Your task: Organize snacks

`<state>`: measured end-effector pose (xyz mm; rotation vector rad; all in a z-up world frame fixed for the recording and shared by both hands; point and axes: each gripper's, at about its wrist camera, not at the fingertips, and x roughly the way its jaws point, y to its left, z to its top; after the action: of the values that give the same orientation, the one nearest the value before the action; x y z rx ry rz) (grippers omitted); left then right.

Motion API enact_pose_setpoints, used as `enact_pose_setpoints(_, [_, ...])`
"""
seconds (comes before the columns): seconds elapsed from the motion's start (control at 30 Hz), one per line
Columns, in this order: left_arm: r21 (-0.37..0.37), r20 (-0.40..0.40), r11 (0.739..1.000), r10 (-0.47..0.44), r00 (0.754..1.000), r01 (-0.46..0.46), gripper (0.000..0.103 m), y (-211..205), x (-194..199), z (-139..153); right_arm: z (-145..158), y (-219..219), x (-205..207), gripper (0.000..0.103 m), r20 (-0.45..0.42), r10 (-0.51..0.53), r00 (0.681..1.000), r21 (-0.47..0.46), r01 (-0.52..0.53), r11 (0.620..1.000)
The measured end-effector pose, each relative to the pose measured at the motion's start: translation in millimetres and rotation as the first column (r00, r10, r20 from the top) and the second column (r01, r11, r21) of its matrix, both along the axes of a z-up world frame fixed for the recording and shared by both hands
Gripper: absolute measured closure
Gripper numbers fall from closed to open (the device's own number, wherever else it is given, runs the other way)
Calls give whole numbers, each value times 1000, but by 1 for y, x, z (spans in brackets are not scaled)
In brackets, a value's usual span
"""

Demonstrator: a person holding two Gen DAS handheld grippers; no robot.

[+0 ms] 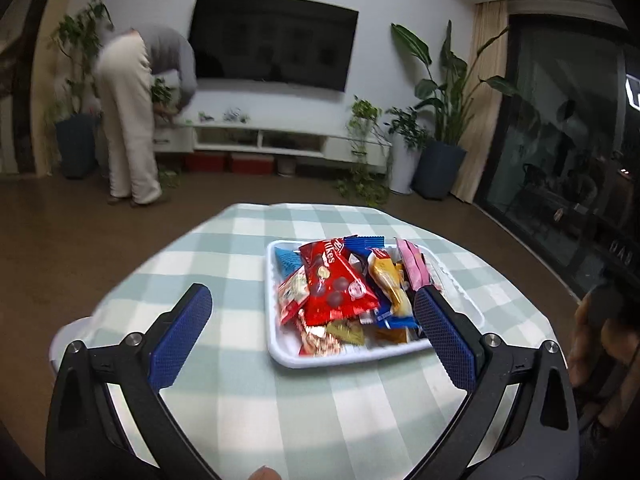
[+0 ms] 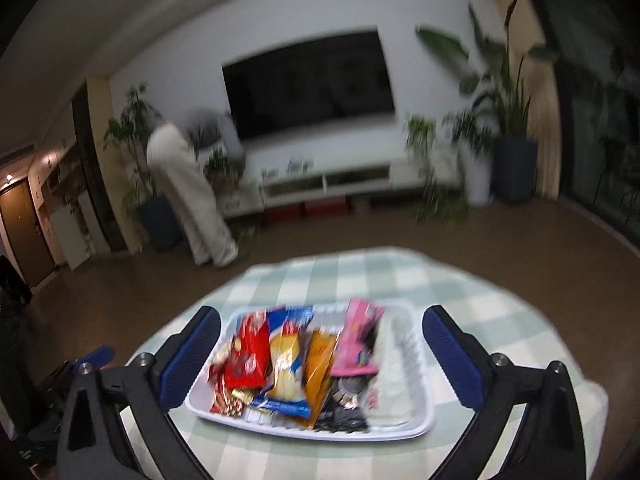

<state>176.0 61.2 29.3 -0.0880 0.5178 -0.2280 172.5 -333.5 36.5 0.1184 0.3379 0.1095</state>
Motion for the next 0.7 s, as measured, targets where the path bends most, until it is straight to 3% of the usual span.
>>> enact_pose_setpoints(0.17, [119,95,982,137,986,-148,0,-13,-72,24,30,-9,-55,0,96,-6,995,-23,9,1000])
enact_pose_setpoints(0.27, [140,145,971,175,974,-195,0,-18,-105,40,43,-16,-81,0,112,-28,993,-12,29,1000])
enact_pose_setpoints(0.47, [157,31,968,196,980,-198,0,-30,-136,49,54,-36,-126,0,56,-8,998,31,7,999])
enact_pose_setpoints(0.7, [205,-65,969,157,985,-141,0,-58,-162,38,35,-48,-162,0,-18,-29,999,6,29,1000])
